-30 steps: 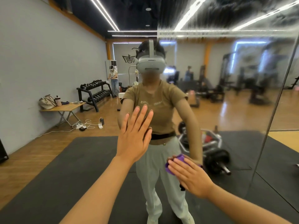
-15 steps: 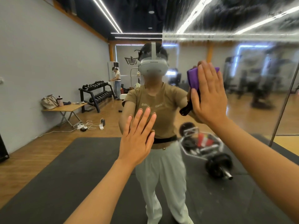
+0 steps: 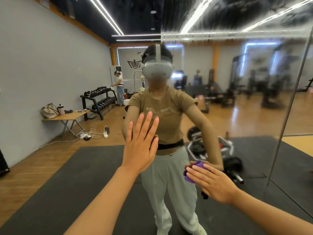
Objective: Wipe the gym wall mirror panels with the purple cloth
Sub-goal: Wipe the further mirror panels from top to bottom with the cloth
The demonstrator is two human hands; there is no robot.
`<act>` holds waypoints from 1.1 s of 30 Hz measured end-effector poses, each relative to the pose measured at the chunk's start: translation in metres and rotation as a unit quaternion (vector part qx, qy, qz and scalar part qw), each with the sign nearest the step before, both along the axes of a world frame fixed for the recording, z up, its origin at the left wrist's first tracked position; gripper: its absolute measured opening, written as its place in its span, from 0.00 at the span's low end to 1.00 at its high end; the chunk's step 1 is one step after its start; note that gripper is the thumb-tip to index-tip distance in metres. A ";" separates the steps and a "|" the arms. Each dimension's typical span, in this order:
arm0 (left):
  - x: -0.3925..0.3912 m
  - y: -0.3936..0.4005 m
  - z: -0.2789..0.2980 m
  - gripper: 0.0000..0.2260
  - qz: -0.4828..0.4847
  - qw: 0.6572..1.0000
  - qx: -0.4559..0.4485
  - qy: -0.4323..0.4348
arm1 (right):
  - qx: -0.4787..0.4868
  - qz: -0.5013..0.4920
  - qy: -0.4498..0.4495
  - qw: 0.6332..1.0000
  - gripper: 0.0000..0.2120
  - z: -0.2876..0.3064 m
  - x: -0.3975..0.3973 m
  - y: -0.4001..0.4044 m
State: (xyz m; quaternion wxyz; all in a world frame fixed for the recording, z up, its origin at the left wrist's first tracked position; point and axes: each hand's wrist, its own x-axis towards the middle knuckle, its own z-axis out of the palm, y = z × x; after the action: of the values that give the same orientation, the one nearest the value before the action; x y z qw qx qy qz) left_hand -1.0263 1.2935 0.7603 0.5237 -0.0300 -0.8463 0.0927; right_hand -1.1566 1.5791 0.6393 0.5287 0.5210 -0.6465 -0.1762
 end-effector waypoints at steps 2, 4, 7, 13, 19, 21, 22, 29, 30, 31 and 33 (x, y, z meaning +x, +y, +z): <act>0.003 -0.003 0.001 0.27 -0.008 1.000 -0.005 -0.006 | -0.002 0.021 0.005 1.000 0.36 0.033 0.000 -0.007; 0.006 -0.004 0.003 0.26 -0.006 1.000 -0.011 -0.011 | -0.064 0.066 -0.016 0.996 0.34 0.084 0.000 -0.023; 0.008 -0.005 0.004 0.26 -0.001 1.000 -0.016 -0.016 | -0.179 0.107 -0.052 0.977 0.31 0.174 0.005 -0.043; 0.008 -0.004 -0.003 0.26 0.006 1.000 0.020 0.003 | -0.381 0.091 -0.115 0.913 0.29 0.244 0.020 -0.075; 0.008 -0.009 -0.009 0.26 0.022 0.999 0.022 0.009 | -0.120 0.099 -0.090 0.984 0.36 0.121 0.028 -0.078; 0.009 -0.013 -0.008 0.26 0.025 1.000 0.008 0.000 | 0.015 0.043 -0.050 0.998 0.43 0.066 0.027 -0.067; 0.010 -0.014 -0.008 0.26 0.027 1.000 0.003 -0.004 | 0.067 0.016 -0.030 0.997 0.45 0.044 0.026 -0.062; 0.016 -0.023 -0.007 0.25 0.029 0.999 -0.024 0.014 | 0.077 0.020 0.035 0.996 0.40 0.064 0.019 -0.063; 0.017 -0.024 -0.011 0.25 0.033 0.999 -0.016 0.022 | 0.027 0.031 0.019 0.999 0.40 0.088 0.022 -0.070; 0.017 -0.025 -0.014 0.25 0.037 0.999 -0.005 0.030 | -0.029 0.049 0.000 0.998 0.37 0.115 0.026 -0.079; 0.015 -0.025 -0.021 0.25 0.044 0.998 0.012 0.036 | -0.136 0.075 -0.028 0.987 0.31 0.175 0.034 -0.097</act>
State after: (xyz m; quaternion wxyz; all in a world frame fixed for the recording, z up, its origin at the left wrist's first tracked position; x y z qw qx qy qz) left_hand -1.0110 1.2685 0.7398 0.5499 0.0174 -0.8282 0.1065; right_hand -1.1230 1.4822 0.8139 0.5882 0.4955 -0.6383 -0.0319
